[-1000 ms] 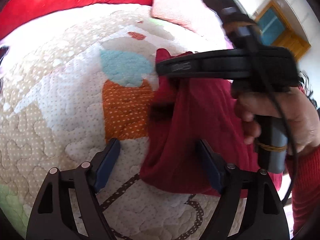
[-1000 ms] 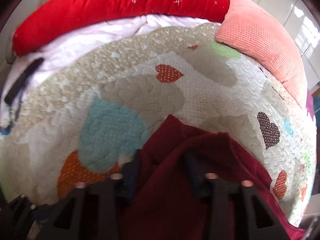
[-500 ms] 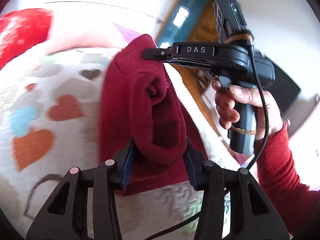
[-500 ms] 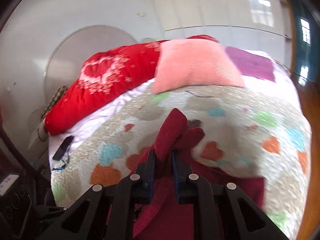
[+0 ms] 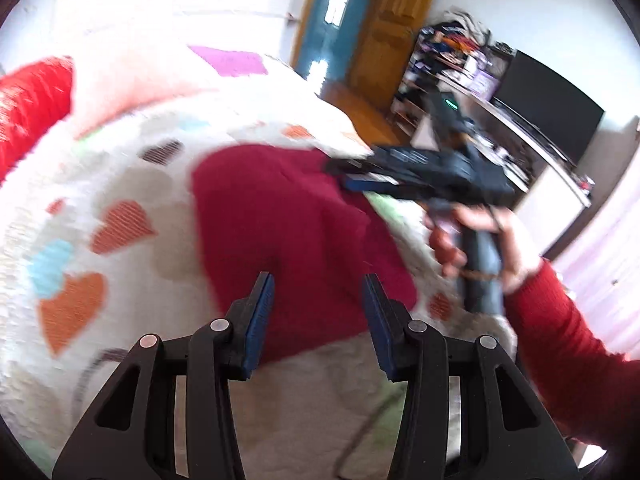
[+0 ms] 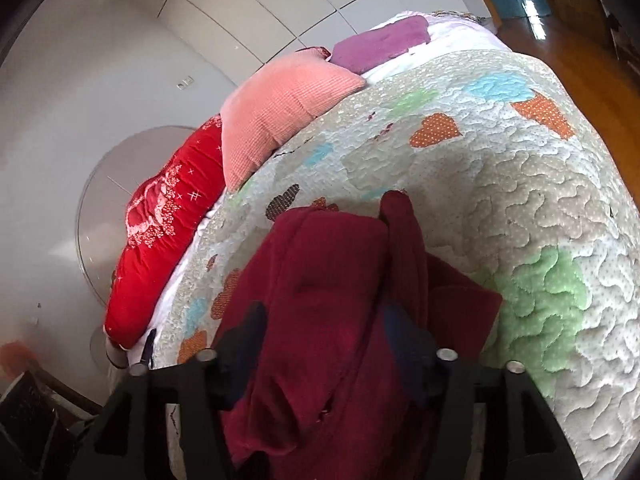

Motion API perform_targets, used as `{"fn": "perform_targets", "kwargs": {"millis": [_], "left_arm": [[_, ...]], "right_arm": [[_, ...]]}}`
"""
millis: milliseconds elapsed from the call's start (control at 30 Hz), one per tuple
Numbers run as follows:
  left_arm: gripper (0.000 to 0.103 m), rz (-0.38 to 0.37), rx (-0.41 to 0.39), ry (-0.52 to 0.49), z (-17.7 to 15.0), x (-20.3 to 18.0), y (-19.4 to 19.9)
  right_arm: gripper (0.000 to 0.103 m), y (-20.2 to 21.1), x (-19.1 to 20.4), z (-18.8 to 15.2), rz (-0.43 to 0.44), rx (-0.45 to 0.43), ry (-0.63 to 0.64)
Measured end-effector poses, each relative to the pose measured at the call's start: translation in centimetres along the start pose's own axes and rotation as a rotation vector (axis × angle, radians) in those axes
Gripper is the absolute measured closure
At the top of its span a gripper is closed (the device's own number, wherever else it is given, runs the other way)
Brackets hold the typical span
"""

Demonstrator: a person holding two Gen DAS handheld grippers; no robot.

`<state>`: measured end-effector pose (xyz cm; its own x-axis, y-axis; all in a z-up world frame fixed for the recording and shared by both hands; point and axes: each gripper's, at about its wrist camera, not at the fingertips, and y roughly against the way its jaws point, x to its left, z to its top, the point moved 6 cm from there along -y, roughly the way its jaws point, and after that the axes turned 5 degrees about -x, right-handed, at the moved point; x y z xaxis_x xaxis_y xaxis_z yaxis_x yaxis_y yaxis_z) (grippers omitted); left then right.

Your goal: Fold small clothes

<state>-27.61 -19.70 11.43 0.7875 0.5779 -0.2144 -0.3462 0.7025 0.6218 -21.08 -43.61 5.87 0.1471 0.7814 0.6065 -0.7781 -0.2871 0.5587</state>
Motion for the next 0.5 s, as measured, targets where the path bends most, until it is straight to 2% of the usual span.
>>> {"fn": "perform_targets", "kwargs": {"millis": [100, 233, 300, 333, 367, 400, 500], "left_arm": [[0.059, 0.08, 0.023, 0.002, -0.3, 2.6, -2.2], [0.059, 0.084, 0.086, 0.066, -2.0, 6.0, -5.7], [0.059, 0.072, 0.12, 0.097, -3.7, 5.9, -6.7], [0.059, 0.08, 0.13, 0.103, -4.2, 5.9, -6.7], [0.059, 0.091, 0.139, 0.109, -4.6, 5.9, -7.1], [0.059, 0.093, 0.14, 0.112, -4.7, 5.6, -6.9], [0.059, 0.094, 0.113, 0.106, -3.7, 5.2, -6.0]], "right_arm": [[0.039, -0.1, 1.3, -1.1, -0.003, 0.032, 0.027], [0.039, -2.0, 0.7, -2.3, -0.092, 0.094, 0.02], [0.04, -2.9, 0.6, -2.5, -0.074, 0.098, 0.018], [0.046, -3.4, 0.9, -2.6, -0.065, 0.097, 0.036], [0.067, -3.7, 1.3, -2.7, -0.057, 0.094, 0.054], [0.084, -3.9, 1.6, -2.7, -0.055, 0.091, 0.065], [0.085, -2.5, 3.2, -2.3, -0.078, 0.041, 0.141]]}}
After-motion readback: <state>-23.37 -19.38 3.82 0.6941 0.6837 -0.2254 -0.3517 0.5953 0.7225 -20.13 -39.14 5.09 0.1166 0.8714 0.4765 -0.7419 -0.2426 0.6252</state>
